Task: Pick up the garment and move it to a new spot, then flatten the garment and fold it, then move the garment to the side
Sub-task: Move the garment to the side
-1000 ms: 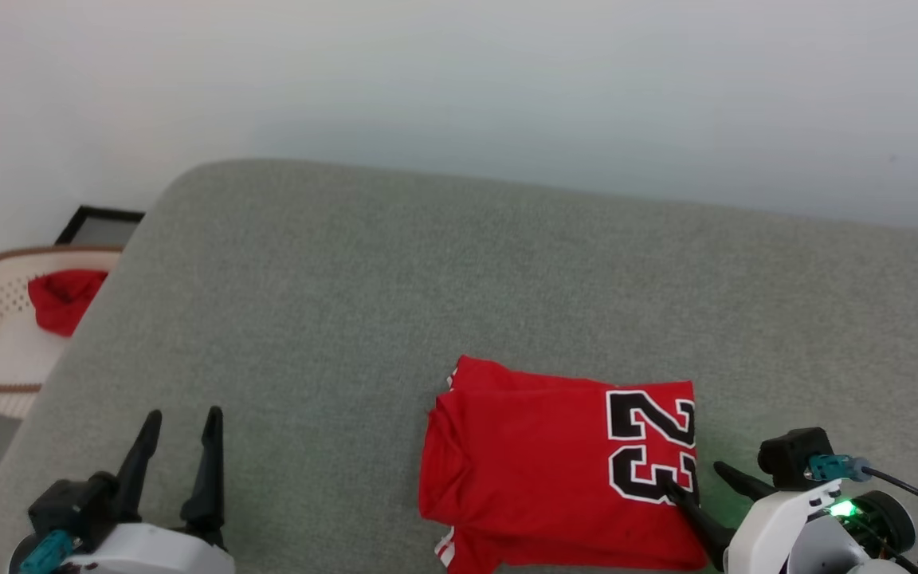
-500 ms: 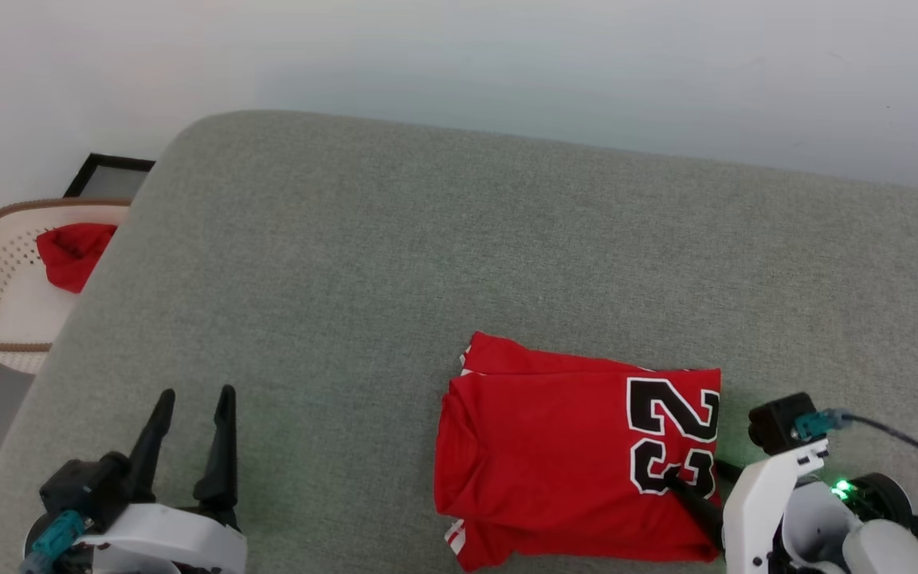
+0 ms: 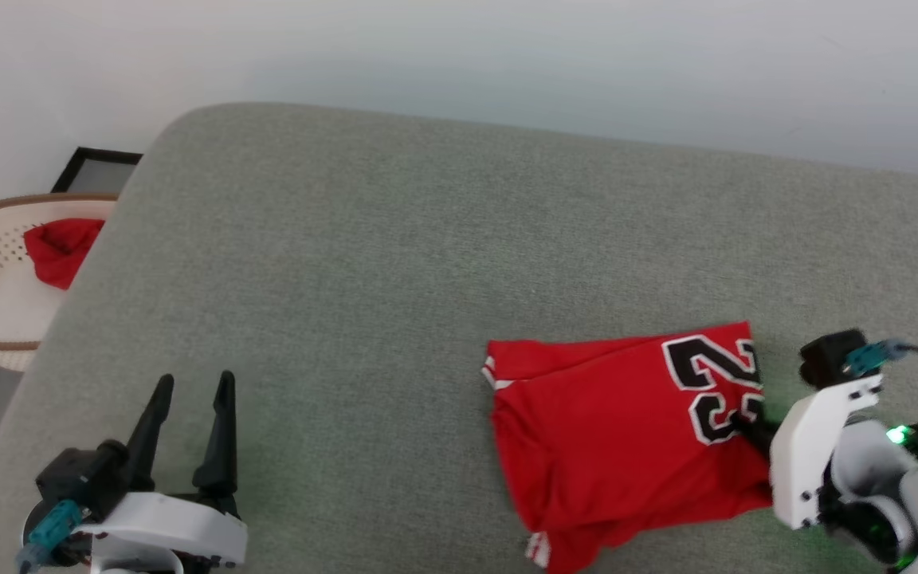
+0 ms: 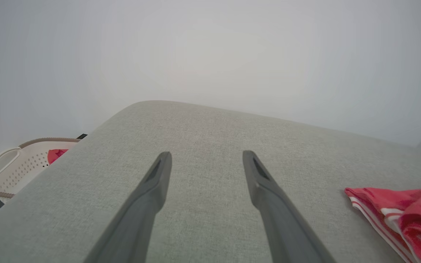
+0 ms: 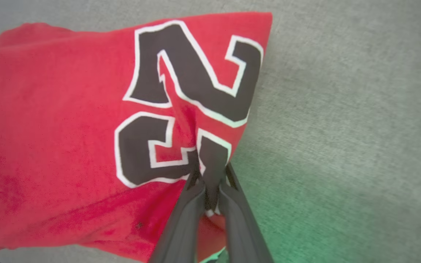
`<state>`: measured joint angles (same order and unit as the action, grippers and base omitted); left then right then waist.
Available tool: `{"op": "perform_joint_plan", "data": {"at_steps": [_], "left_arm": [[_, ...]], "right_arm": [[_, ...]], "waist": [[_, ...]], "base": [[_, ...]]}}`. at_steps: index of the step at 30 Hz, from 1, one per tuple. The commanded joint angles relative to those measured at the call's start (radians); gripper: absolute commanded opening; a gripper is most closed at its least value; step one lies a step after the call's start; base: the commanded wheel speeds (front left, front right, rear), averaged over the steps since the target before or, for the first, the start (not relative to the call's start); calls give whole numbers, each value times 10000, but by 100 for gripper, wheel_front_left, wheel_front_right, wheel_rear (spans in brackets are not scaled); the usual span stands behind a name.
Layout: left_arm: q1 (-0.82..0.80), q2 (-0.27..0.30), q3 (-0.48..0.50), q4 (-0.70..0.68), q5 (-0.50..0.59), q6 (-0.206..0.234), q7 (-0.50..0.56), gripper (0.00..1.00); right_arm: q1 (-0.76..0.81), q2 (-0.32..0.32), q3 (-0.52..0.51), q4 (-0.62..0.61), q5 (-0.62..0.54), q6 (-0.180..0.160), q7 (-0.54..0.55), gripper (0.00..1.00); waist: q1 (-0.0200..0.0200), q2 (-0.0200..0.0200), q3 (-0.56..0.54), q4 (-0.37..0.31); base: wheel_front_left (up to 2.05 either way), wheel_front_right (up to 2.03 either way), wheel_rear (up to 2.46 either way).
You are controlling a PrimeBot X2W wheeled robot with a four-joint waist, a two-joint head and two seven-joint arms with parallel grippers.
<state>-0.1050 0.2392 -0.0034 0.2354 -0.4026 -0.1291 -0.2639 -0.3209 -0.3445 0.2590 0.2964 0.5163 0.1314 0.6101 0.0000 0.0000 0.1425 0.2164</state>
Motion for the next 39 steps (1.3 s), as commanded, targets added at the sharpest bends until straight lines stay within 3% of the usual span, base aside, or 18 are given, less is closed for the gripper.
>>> {"op": "perform_joint_plan", "data": {"at_steps": [1, 12, 18, 27, 33, 39], "left_arm": [[-94, -24, -2, -38, 90, -22, 3, 100], [-425, -123, -130, -241, 227, -24, 5, 100], [-737, -91, -267, -364, 315, -24, 5, 100], [-1248, -120, -419, -699, 390, -23, 5, 100], [-1530, -154, -609, -757, 447, -23, 5, 100], [-1787, -59, -709, -707, 419, -23, 5, 100]], "right_arm": [[-146, -96, -122, -5, -25, -14, 40, 0], [-1181, -2081, -553, 243, -332, -15, 112, 0], [-1906, -3490, -456, 635, -731, -15, -165, 0], [-2801, -5041, -571, 1581, -1473, -15, -963, 0], [-3202, -5583, -914, 2542, -2177, -15, -1399, 0], [-3496, -5580, -1322, 3419, -2904, -15, -1823, 0]], "waist": [[0, 0, 75, -90], [0, 0, 513, -861], [0, 0, 899, -1311], [0, 0, 1531, -1736], [0, 0, 1925, -1868], [0, 0, 2220, -1923]], "base": [[0, 0, 0], [0, 0, 0], [0, 0, 0], [0, 0, 0], [0, 0, 0], [0, 0, 0]]}}
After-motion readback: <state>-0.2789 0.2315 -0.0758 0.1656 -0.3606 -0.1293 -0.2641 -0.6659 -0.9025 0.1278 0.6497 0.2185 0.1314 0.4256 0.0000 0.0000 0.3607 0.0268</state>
